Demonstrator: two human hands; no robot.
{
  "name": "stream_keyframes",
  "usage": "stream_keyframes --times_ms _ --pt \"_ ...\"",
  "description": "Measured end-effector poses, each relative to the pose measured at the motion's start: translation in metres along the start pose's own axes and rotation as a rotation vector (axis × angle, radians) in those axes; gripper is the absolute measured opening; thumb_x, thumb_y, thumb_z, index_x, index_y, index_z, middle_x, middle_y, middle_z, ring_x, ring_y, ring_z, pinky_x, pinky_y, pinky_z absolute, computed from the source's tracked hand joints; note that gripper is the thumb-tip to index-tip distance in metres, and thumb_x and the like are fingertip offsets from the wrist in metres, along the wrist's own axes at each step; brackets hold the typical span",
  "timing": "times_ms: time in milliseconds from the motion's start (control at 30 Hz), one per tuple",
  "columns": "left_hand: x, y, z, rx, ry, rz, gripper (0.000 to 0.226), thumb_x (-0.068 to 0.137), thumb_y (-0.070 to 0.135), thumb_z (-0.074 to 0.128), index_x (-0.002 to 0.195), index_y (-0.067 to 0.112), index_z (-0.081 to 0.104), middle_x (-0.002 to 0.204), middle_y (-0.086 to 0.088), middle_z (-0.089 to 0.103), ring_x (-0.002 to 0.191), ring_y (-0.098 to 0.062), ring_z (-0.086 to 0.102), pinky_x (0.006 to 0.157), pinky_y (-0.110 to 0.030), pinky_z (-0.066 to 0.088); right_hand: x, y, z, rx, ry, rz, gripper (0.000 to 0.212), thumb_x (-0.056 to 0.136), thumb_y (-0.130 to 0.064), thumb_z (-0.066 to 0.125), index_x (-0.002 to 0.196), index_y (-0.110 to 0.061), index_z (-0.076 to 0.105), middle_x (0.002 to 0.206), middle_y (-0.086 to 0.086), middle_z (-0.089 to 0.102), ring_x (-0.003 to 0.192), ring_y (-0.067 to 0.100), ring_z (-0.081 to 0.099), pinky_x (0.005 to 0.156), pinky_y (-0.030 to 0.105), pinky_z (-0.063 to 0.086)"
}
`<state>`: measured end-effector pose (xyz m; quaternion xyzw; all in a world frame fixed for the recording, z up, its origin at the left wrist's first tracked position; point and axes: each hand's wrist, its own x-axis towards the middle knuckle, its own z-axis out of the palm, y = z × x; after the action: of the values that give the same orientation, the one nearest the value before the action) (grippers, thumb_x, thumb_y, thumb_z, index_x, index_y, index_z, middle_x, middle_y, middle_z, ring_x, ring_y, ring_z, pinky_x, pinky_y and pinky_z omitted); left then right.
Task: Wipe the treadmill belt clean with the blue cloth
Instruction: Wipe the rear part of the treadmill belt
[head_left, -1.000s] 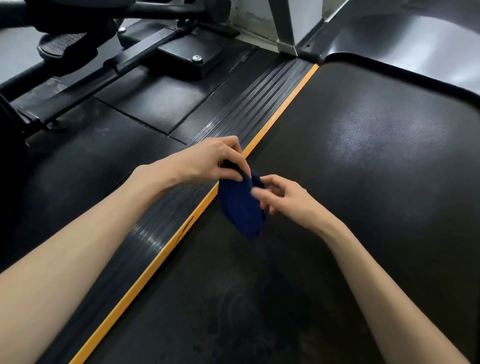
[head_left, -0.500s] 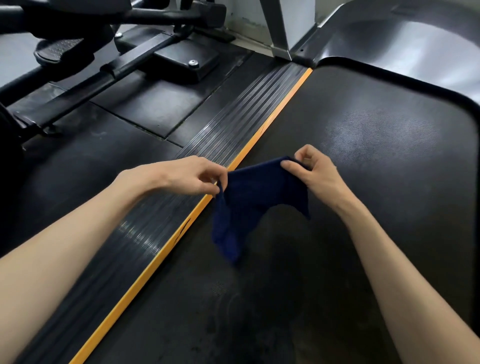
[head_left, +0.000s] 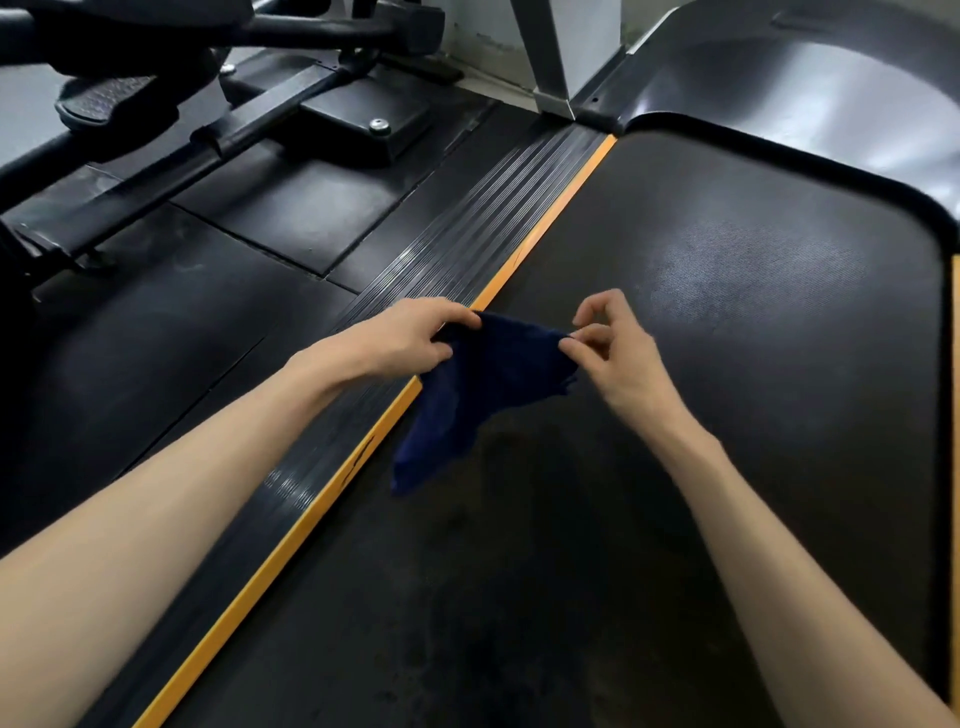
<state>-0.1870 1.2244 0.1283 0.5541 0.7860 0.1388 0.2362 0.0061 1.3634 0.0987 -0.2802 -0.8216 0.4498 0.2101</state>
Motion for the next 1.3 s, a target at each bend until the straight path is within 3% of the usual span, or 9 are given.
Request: stream_keyframes --times_ms 200,300,400,567,667,767,1033,1200,1300 --pt "0.005 0.018 -0.001 -0.123 0.058 -0.110 0.061 0.081 0.003 0.059 0.139 0.012 0.040 0.138 -0.006 0.046 0.121 -0.019 0.048 0.090 -0.024 0.044 -0.017 -0.010 0.038 -0.075 -0.192 -0.124 0.029 0.085 -0.004 0.046 0.099 -0.014 0.070 0.098 -0.004 0.056 0.079 -0.001 0.053 0.074 0.008 0.038" --pt "0.008 0.026 -0.001 -0.054 0.161 -0.159 0.043 0.086 0.005 0.055 0.129 0.010 0.051 0.120 -0.005 0.058 0.096 -0.016 0.058 0.069 -0.012 0.044 -0.025 -0.012 0.052 -0.029 -0.204 -0.120 0.014 0.088 -0.030 0.061 0.091 -0.017 0.063 0.093 -0.007 0.057 0.083 0.004 0.056 0.074 0.021 0.045" --pt "0.006 0.021 0.004 -0.043 0.193 -0.144 0.033 0.096 0.006 0.042 0.127 0.008 0.051 0.107 -0.006 0.061 0.063 -0.008 0.062 0.050 -0.011 0.049 -0.018 -0.006 0.044 -0.137 -0.157 -0.144 0.016 0.080 -0.018 0.071 0.078 -0.012 0.056 0.080 0.000 0.058 0.074 0.015 0.055 0.071 0.036 0.049" --pt "-0.005 0.008 -0.005 0.283 0.223 -0.009 0.033 0.090 0.005 0.052 0.121 0.013 0.057 0.120 -0.005 0.060 0.106 -0.020 0.057 0.086 -0.031 0.045 0.003 -0.004 0.014 -0.137 -0.031 -0.067 0.022 0.077 -0.003 0.064 0.088 -0.015 0.049 0.080 0.001 0.054 0.067 0.010 0.046 0.068 0.037 0.048" --pt "-0.003 0.009 -0.006 0.261 0.279 0.100 0.028 0.086 0.019 0.063 0.111 0.011 0.053 0.113 -0.006 0.063 0.102 -0.021 0.060 0.081 -0.031 0.046 0.020 -0.008 0.000 -0.237 -0.038 -0.098 0.046 0.086 -0.005 0.060 0.128 -0.021 0.049 0.099 -0.002 0.051 0.084 0.008 0.050 0.080 0.025 0.044" --pt "-0.002 0.011 -0.001 0.150 0.339 0.206 0.021 0.082 0.010 0.067 0.095 0.007 0.051 0.090 -0.006 0.064 0.078 -0.024 0.061 0.066 -0.027 0.044 0.017 -0.005 -0.002 -0.327 -0.013 -0.218 0.024 0.084 -0.011 0.061 0.108 -0.013 0.066 0.095 -0.001 0.048 0.085 0.012 0.050 0.075 0.022 0.040" --pt "-0.039 -0.030 0.099 0.014 -0.415 0.139 0.022 0.085 0.018 0.062 0.097 0.019 0.044 0.084 0.004 0.056 0.072 -0.009 0.052 0.069 -0.026 0.041 -0.085 0.073 0.041 -0.627 -0.650 -0.303 0.023 0.095 -0.032 0.048 0.103 -0.013 0.058 0.104 0.006 0.064 0.099 0.026 0.060 0.085 0.034 0.043" --pt "-0.025 -0.040 0.107 -0.300 -0.141 -0.100 0.044 0.086 0.009 0.056 0.116 0.034 0.036 0.075 0.007 0.050 0.066 -0.005 0.051 0.065 -0.025 0.044 -0.060 0.068 0.051 -0.513 -0.370 -0.034 0.034 0.096 -0.032 0.049 0.127 -0.018 0.044 0.113 0.007 0.063 0.103 0.029 0.060 0.082 0.037 0.043" --pt "-0.012 -0.039 0.110 -0.072 -0.086 -0.213 0.068 0.084 0.018 0.063 0.141 0.024 0.026 0.103 -0.004 0.060 0.095 -0.019 0.059 0.082 -0.035 0.048 -0.027 0.065 0.069 -0.666 -0.320 -0.125 0.066 0.093 -0.038 0.051 0.149 -0.022 0.021 0.133 0.007 0.048 0.121 0.026 0.048 0.100 0.039 0.036"
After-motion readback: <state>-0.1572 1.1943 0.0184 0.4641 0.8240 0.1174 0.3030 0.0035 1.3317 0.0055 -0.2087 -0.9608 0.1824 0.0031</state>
